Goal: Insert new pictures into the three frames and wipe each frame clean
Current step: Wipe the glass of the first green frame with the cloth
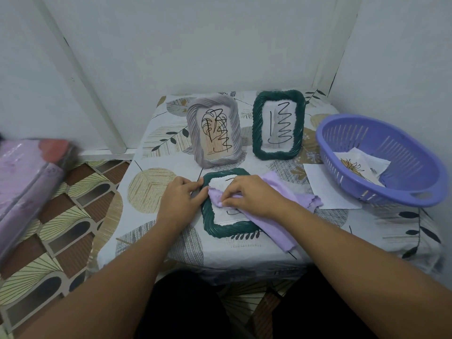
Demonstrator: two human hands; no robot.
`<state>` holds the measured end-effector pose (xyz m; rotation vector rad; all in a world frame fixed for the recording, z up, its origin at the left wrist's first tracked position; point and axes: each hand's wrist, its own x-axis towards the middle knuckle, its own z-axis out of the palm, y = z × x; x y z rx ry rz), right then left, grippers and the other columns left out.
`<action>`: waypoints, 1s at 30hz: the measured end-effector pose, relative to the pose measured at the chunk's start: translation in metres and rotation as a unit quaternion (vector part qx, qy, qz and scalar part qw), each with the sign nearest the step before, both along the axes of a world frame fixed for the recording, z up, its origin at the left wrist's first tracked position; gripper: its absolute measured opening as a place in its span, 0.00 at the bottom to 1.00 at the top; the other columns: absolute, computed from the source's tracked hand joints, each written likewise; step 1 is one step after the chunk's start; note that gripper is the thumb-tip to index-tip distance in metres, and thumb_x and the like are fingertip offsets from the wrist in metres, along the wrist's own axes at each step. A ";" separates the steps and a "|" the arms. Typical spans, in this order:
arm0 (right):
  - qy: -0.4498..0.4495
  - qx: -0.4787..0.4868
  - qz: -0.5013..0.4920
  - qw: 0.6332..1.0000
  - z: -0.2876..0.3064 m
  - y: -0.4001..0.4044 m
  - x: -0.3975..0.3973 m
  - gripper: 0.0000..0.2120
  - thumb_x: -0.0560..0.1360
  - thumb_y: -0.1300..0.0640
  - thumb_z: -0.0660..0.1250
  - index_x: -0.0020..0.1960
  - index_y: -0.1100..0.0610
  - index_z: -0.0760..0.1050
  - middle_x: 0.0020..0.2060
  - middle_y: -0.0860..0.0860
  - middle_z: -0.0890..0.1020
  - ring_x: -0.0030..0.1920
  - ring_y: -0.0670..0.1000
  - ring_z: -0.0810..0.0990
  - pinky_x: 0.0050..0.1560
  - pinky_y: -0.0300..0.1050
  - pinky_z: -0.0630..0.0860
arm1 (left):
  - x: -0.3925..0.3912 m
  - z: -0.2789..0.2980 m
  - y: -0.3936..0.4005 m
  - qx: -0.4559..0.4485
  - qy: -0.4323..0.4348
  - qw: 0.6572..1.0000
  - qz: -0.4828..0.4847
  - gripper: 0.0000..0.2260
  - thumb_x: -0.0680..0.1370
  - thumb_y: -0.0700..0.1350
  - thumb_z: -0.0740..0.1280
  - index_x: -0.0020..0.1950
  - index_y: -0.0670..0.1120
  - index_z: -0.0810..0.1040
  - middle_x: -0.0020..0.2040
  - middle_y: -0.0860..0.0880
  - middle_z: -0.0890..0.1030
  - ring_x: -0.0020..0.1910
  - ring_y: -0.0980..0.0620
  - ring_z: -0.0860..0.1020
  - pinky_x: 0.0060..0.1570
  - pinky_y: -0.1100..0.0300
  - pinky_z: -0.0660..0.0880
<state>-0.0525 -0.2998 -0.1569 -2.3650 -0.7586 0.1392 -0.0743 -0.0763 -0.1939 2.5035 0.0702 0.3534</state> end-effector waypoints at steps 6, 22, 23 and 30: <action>0.024 0.086 -0.074 0.993 -0.001 0.000 -0.001 0.07 0.77 0.46 0.73 0.50 0.46 0.86 0.44 0.43 0.82 0.46 0.39 0.77 0.49 0.40 0.73 | -0.002 0.002 -0.001 -0.002 0.000 1.000 0.005 0.19 0.78 0.60 0.68 0.66 0.55 0.82 0.50 0.52 0.75 0.54 0.51 0.74 0.54 0.52 0.74; -0.036 0.016 -0.134 0.990 0.001 -0.001 0.035 0.07 0.79 0.46 0.70 0.51 0.46 0.85 0.47 0.49 0.76 0.50 0.50 0.76 0.52 0.48 0.73 | -0.003 0.003 -0.002 0.006 -0.007 1.000 0.004 0.19 0.79 0.62 0.66 0.68 0.58 0.80 0.50 0.53 0.74 0.54 0.52 0.73 0.55 0.52 0.74; -0.037 0.006 -0.130 0.991 -0.001 0.000 0.035 0.07 0.78 0.46 0.70 0.51 0.46 0.85 0.46 0.49 0.75 0.50 0.50 0.76 0.52 0.48 0.74 | -0.003 0.003 -0.002 0.007 -0.006 1.000 0.002 0.19 0.79 0.62 0.66 0.68 0.59 0.79 0.50 0.53 0.74 0.53 0.52 0.73 0.55 0.52 0.74; -0.059 -0.016 -0.112 0.992 -0.004 0.000 0.032 0.08 0.79 0.46 0.70 0.54 0.47 0.85 0.48 0.48 0.76 0.51 0.48 0.75 0.54 0.53 0.77 | -0.001 0.002 -0.003 0.012 -0.009 1.000 -0.002 0.18 0.79 0.62 0.66 0.68 0.60 0.80 0.48 0.55 0.73 0.50 0.54 0.72 0.55 0.53 0.73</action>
